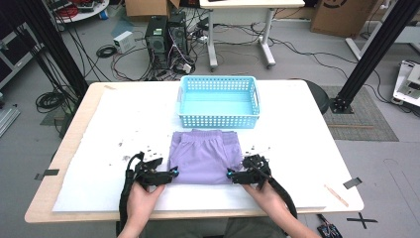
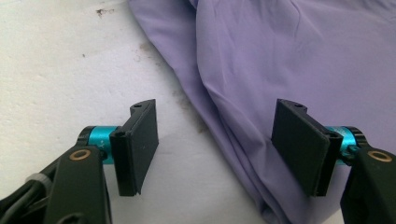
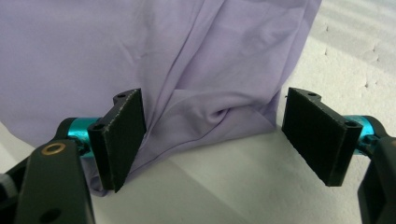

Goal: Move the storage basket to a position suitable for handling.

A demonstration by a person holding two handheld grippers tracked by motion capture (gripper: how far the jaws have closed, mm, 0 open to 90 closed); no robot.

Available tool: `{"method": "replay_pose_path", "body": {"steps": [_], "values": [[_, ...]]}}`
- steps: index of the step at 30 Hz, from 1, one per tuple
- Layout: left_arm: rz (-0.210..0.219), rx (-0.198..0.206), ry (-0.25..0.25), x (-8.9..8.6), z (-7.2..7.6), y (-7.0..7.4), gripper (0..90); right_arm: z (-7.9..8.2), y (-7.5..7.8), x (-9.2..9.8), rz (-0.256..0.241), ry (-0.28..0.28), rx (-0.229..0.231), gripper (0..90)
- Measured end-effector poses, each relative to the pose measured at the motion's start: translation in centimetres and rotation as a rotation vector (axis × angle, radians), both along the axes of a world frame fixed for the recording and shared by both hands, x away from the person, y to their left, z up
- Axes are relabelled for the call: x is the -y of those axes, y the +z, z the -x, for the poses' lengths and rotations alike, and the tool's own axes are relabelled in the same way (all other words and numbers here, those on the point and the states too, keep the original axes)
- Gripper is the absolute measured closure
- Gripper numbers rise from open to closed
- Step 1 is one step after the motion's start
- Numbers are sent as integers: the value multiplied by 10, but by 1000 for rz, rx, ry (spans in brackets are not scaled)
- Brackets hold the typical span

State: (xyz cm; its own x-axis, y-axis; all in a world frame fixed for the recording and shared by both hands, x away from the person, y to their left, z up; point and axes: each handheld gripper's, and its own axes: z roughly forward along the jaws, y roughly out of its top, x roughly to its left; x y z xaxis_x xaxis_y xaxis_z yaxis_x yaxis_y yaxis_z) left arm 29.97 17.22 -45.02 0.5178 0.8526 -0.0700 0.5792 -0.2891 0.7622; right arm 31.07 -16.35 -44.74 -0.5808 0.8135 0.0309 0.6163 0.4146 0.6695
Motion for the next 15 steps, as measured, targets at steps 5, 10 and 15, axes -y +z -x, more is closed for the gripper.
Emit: {"method": "replay_pose_path", "body": {"steps": [5,10,15], "values": [[8,-1,2,8,1,1,380,2,1,-4,-21,18,6,391],[8,0,10,11,1,1,447,2,2,-8,-33,71,11,576],[9,6,19,14,0,1,522,2,2,-11,-51,115,-4,754]]}}
